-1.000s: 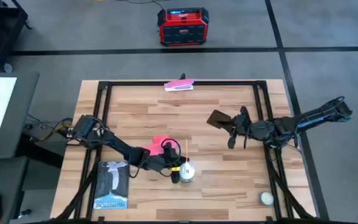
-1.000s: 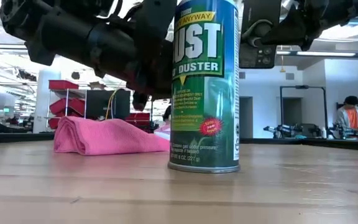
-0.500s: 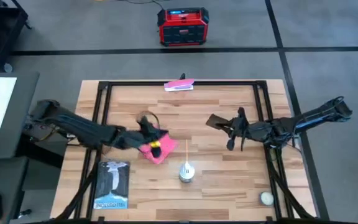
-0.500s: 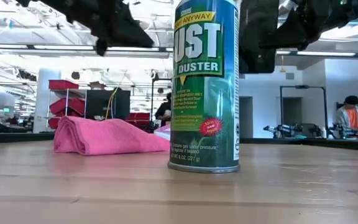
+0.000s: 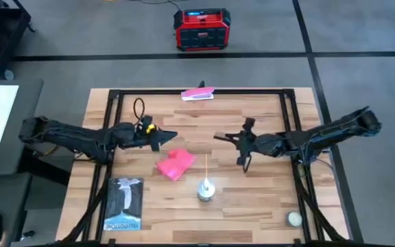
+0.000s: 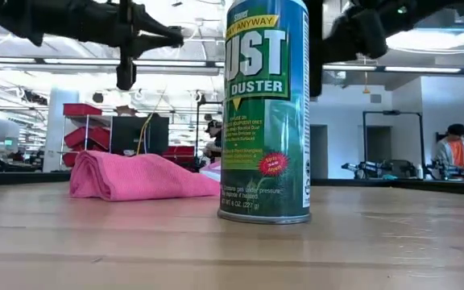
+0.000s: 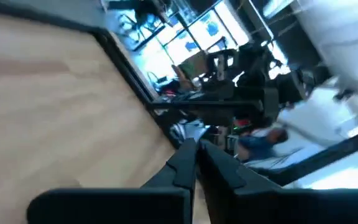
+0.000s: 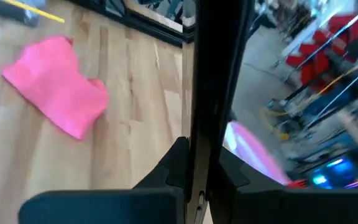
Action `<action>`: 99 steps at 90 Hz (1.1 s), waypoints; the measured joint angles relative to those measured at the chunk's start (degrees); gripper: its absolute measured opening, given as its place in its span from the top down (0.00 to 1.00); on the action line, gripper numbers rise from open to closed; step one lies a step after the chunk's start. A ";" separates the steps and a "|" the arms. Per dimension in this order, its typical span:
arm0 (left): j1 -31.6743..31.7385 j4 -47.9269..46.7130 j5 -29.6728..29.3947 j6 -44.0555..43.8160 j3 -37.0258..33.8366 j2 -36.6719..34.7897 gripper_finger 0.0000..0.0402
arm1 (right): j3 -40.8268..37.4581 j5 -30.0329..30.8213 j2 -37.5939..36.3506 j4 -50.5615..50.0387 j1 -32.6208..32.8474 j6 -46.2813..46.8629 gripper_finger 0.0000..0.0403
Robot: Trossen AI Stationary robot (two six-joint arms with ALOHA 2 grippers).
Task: Apply microfiber cloth
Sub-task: Spray the black cellphone
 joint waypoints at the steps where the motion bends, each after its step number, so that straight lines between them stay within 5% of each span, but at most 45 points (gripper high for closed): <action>1: 0.03 -0.07 0.15 -0.61 0.00 0.08 1.00 | 0.40 0.31 0.35 0.00 0.03 -0.68 0.97; 50: -0.02 18.61 13.54 -22.03 0.11 9.27 1.00 | 13.83 16.59 18.84 0.70 6.63 -26.75 0.97; 80: 1.97 18.90 20.15 -37.19 0.49 12.65 0.99 | 14.11 20.47 19.53 10.16 10.11 -37.56 0.97; 99: 3.81 18.97 25.55 -40.76 3.63 15.08 0.89 | 14.11 20.34 19.75 11.59 10.43 -39.28 0.97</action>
